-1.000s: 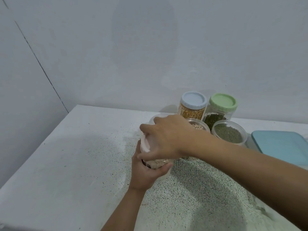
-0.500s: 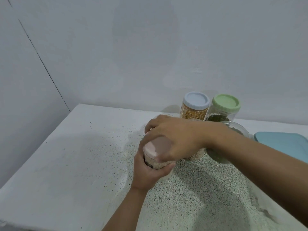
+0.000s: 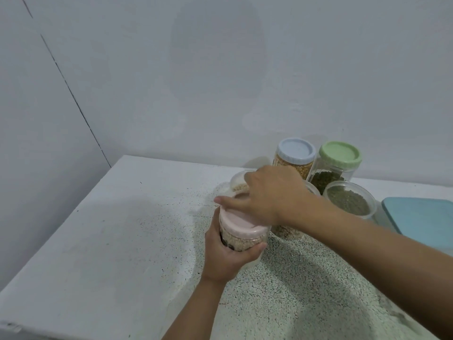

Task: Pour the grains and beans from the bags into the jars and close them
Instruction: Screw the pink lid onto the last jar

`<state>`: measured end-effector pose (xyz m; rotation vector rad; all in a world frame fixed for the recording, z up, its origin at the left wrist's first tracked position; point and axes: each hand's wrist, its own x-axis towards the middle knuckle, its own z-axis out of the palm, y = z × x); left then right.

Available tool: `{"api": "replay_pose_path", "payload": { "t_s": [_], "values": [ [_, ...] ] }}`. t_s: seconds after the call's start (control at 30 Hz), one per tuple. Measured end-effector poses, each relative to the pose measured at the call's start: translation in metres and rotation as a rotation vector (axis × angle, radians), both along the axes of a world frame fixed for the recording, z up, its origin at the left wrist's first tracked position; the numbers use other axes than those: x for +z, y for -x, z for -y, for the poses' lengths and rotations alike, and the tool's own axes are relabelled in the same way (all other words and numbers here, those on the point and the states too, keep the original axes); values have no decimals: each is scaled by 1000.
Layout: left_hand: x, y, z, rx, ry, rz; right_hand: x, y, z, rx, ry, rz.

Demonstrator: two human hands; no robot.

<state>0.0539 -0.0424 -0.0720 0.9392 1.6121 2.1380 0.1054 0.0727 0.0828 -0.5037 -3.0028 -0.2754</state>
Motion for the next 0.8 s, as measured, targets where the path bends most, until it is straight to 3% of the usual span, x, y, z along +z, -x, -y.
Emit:
{"api": "replay_pose_path", "payload": {
  "t_s": [0.23, 0.6, 0.67, 0.8],
  "values": [
    [-3, -1, 0, 29, 21, 8, 38, -13, -4, 364, 394, 351],
    [-4, 0, 1, 4, 12, 18, 22, -9, 11, 373, 176, 240],
    [-5, 0, 2, -4, 21, 5, 15, -8, 6, 447, 221, 242],
    [-6, 1, 1, -3, 33, -7, 5, -6, -12, 509, 505, 177]
  ]
}}
